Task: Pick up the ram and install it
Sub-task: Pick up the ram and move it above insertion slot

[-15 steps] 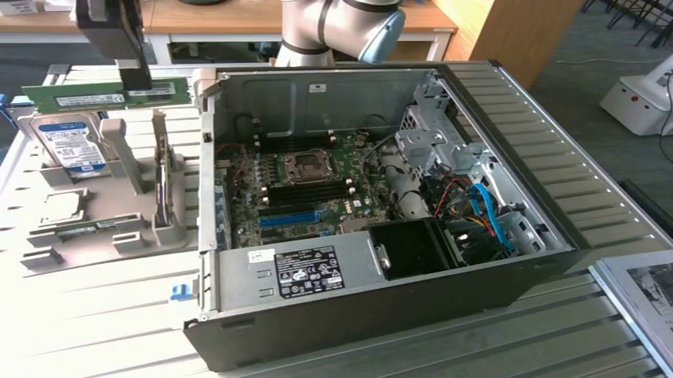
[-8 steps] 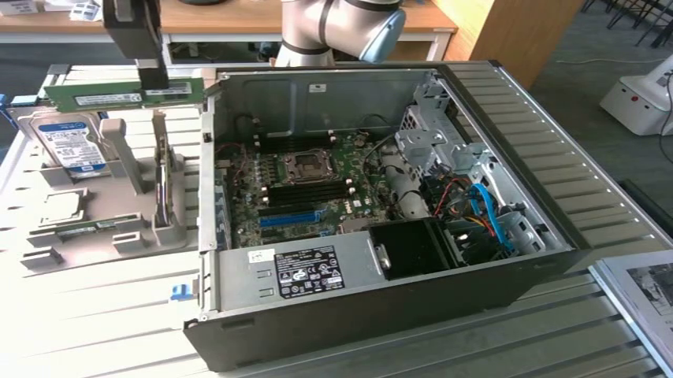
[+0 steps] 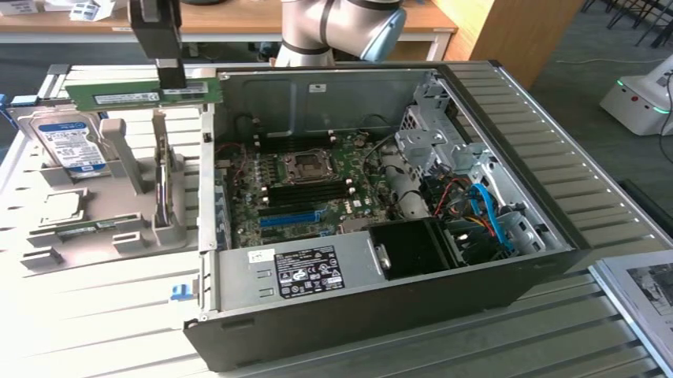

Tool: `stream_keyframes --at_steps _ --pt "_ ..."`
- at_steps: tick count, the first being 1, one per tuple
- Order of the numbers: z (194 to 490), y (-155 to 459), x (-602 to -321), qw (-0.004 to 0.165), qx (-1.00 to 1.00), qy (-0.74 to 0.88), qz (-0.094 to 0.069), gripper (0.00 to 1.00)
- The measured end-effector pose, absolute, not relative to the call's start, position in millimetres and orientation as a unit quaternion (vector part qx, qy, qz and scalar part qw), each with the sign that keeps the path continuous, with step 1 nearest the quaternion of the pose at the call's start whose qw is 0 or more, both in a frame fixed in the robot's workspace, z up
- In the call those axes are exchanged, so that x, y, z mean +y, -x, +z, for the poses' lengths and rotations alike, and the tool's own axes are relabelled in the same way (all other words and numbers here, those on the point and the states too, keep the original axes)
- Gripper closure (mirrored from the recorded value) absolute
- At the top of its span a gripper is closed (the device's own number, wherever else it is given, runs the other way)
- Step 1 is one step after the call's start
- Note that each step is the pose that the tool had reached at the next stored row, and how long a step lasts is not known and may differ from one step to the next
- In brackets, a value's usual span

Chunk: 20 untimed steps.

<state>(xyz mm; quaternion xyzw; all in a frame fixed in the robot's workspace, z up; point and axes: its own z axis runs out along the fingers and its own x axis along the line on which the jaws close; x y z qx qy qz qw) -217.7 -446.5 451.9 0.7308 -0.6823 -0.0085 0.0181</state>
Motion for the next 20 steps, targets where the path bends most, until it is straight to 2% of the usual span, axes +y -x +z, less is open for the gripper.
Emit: stream_keyframes --at_steps 20 --pt "452 175 -447 0.019 -0.682 -0.731 -0.009 0.88"
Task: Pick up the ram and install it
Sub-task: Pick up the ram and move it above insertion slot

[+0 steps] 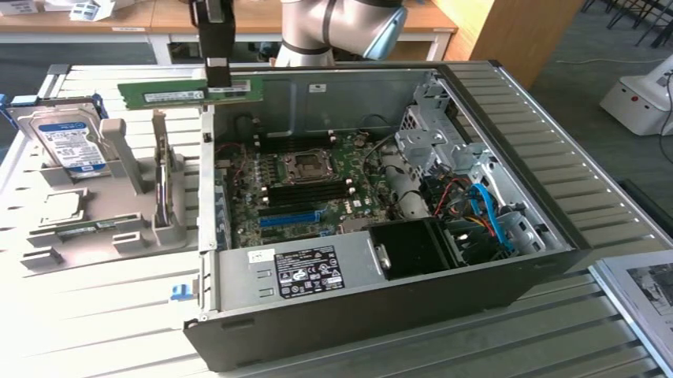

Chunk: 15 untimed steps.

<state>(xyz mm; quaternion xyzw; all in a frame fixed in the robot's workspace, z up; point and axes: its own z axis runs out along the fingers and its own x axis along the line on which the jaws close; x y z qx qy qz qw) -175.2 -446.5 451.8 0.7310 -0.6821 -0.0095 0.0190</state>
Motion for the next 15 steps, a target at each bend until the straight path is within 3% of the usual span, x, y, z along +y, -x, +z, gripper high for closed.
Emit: stream_keyframes --at_steps 15 --pt "452 142 -447 0.02 -0.682 -0.731 -0.01 0.88"
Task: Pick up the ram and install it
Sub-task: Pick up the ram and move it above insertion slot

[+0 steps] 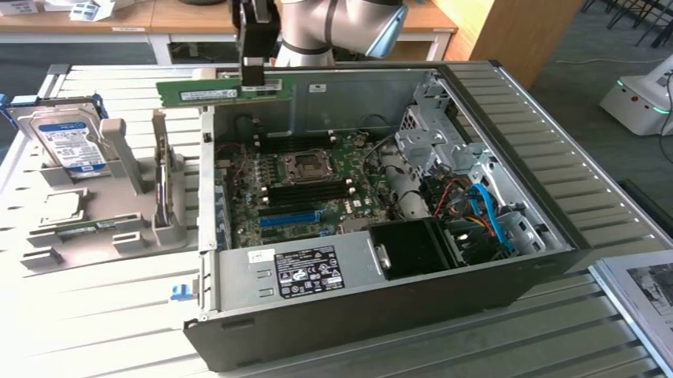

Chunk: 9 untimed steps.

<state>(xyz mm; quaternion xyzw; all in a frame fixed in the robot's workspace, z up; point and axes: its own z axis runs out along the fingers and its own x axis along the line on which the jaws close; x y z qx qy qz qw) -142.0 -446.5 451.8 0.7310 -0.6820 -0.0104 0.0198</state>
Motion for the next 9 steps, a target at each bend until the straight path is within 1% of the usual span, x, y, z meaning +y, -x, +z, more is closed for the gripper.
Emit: stream_keyframes --at_steps 9 --pt "452 122 -447 0.02 -0.682 -0.731 -0.011 0.88"
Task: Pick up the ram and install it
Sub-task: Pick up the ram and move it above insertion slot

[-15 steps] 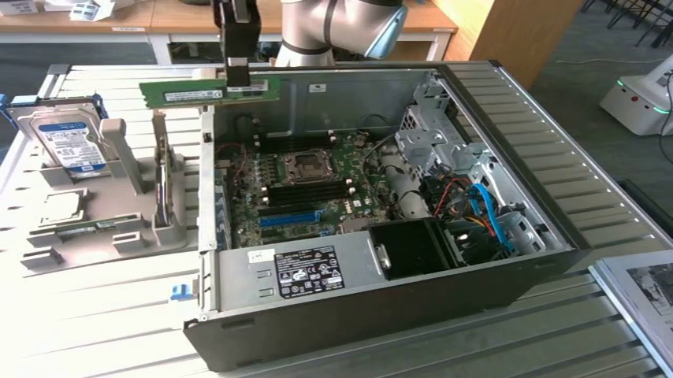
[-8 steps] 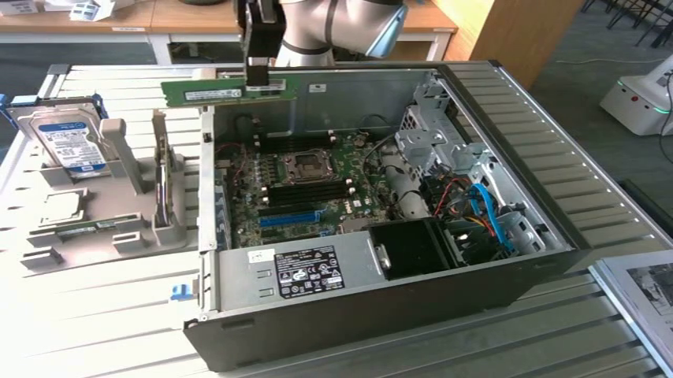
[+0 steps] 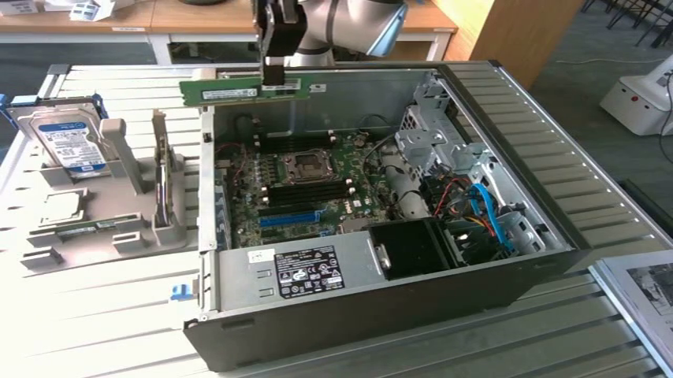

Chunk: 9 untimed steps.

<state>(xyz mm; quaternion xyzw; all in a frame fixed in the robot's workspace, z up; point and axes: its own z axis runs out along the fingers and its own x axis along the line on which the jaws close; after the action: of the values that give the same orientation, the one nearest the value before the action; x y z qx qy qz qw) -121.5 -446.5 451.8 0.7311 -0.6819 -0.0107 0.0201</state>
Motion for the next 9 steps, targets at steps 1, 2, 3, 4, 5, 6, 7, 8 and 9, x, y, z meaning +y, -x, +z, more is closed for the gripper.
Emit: stream_keyframes --at_steps 1,2,3,4,5,6,7,8,9 --pt "452 119 -447 0.02 -0.682 -0.731 -0.011 0.88" --pt "452 117 -447 0.02 -0.682 -0.731 -0.011 0.88" --pt "452 115 -447 0.02 -0.682 -0.731 -0.011 0.88" --pt "452 113 -447 0.02 -0.682 -0.731 -0.011 0.88" --pt "452 111 -447 0.02 -0.682 -0.731 -0.011 0.88" --pt "452 109 -447 0.02 -0.682 -0.731 -0.011 0.88" --pt "452 107 -447 0.02 -0.682 -0.731 -0.011 0.88" --pt "452 107 -447 0.02 -0.682 -0.731 -0.011 0.88" --pt "452 107 -447 0.02 -0.682 -0.731 -0.011 0.88"
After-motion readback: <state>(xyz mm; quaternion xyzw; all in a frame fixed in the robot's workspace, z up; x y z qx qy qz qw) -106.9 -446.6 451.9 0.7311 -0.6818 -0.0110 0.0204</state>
